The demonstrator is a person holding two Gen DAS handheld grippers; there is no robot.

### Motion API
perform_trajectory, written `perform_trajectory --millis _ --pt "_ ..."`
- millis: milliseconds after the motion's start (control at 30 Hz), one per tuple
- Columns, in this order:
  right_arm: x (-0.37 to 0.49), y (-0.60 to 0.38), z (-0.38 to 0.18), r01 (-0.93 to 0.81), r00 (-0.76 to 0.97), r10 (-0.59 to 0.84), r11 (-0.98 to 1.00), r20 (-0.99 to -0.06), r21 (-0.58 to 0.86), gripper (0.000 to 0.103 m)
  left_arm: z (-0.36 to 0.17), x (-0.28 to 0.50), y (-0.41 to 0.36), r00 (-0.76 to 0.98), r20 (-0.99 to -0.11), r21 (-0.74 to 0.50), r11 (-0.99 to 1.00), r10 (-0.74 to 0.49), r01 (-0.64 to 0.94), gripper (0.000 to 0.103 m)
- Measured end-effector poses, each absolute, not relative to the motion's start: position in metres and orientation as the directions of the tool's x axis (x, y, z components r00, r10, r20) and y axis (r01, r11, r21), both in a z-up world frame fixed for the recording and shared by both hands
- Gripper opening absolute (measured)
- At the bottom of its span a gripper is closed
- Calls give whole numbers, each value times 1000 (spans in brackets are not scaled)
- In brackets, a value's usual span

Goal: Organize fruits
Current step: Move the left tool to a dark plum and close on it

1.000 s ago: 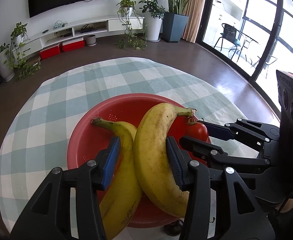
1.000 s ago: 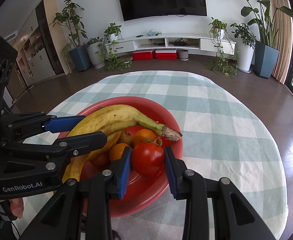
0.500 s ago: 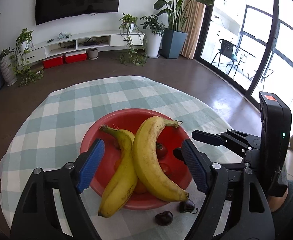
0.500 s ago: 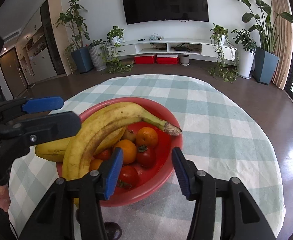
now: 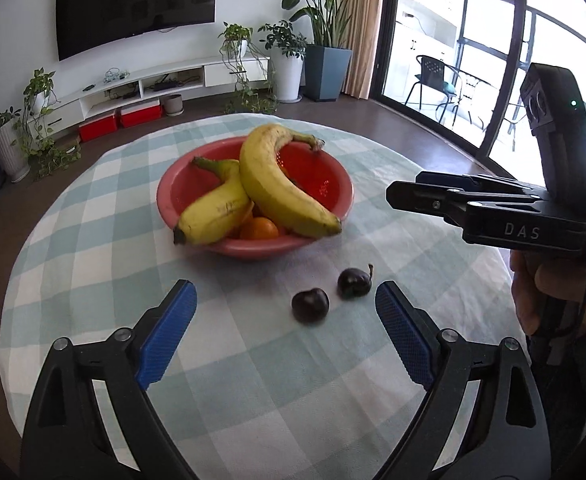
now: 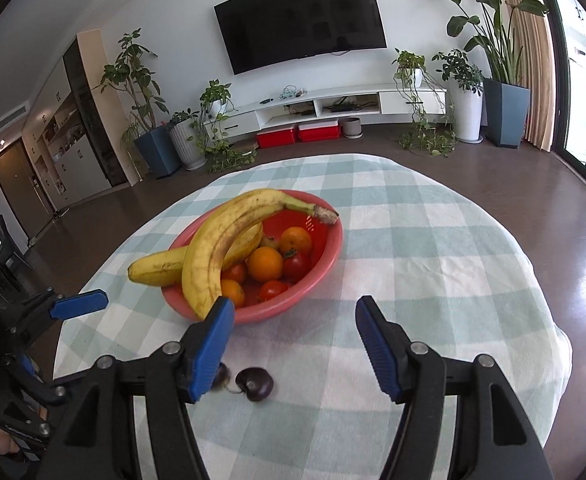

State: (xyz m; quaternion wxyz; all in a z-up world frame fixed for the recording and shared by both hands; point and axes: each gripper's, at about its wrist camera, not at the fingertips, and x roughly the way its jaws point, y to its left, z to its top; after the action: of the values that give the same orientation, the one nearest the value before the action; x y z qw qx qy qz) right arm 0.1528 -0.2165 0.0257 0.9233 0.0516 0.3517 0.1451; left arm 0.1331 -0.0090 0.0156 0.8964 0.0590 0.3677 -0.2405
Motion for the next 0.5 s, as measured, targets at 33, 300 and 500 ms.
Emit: perform_trajectory --millis 33,300,500 --pt "147 -216 24 -228 707 302 953 -640 198 66 11 129 -11 607 -692 -66 872 -390 485 91" --pt "112 -217 -2 -177 645 323 945 -692 276 66 -17 131 -34 568 -733 26 820 -373 572 91" --pt "110 -218 -13 -169 641 322 945 -697 281 66 -38 154 -46 512 -781 42 788 -358 615 88"
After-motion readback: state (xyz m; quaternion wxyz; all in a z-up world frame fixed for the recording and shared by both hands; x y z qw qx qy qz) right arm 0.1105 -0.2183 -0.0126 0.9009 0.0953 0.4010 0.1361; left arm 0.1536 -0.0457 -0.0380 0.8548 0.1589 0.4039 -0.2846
